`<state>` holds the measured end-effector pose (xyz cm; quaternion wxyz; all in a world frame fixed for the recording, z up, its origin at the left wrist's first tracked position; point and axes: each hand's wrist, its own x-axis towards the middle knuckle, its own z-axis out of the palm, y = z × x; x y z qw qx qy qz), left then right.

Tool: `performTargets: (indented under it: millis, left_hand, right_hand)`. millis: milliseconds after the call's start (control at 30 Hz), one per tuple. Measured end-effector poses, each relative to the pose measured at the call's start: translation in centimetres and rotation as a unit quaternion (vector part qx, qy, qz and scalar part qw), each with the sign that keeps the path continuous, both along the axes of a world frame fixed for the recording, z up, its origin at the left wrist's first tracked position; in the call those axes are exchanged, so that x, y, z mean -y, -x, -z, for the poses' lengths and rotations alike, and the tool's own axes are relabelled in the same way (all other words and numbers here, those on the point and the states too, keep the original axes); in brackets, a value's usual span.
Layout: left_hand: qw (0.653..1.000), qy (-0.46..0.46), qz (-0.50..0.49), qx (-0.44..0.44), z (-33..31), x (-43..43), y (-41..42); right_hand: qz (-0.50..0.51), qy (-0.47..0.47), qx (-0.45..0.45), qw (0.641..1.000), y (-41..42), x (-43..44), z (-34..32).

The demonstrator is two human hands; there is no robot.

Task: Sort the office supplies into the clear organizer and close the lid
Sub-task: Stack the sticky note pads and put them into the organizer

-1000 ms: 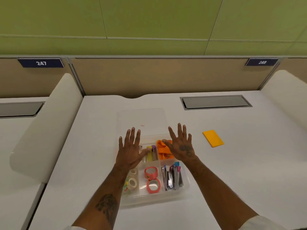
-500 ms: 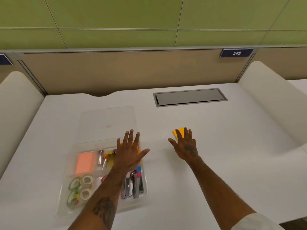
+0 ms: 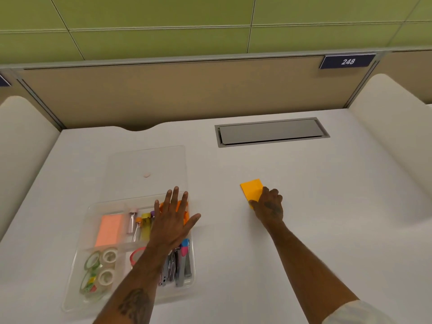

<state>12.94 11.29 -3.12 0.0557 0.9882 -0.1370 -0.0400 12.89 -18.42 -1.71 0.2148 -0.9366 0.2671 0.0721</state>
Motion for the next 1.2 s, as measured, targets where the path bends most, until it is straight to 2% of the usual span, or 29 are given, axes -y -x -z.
performTargets:
  millis: [233, 433, 633, 767, 900, 1067, 1200]
  left_hand:
    - [1.000, -0.006, -0.002, -0.002, -0.1, 0.0, 0.0]
    - [1.000, 0.003, -0.002, 0.006, 0.0, 0.0, 0.0]
    - [1.000, -0.003, -0.003, 0.002, 0.3, -0.1, -0.1]
    - [1.000, -0.009, -0.004, -0.008, 0.4, -0.1, -0.3]
    - [1.000, 0.005, 0.007, -0.018, -0.1, -0.5, -0.2]
    - [1.000, 0.003, 0.016, 0.009, -1.5, -3.2, 0.6]
    - [1.000, -0.001, -0.004, 0.024, -2.4, -7.9, 1.6]
  right_hand:
    - [0.087, -0.101, -0.034, 0.990, -1.3, 0.8, 0.1]
    - [0.112, -0.109, -0.081, 0.984, -1.7, 1.1, 0.2]
    - [0.127, -0.150, -0.002, 0.980, -0.8, 0.8, -0.1]
    - [0.182, -0.260, 0.106, 0.942, -0.4, 0.4, -1.0]
    - [0.173, -0.325, 0.154, 0.917, -0.4, -0.5, -2.3]
    - [0.134, -0.339, 0.194, 0.911, -0.3, -3.5, -3.8]
    - [0.145, -0.369, 0.229, 0.889, -0.9, -8.1, -5.3]
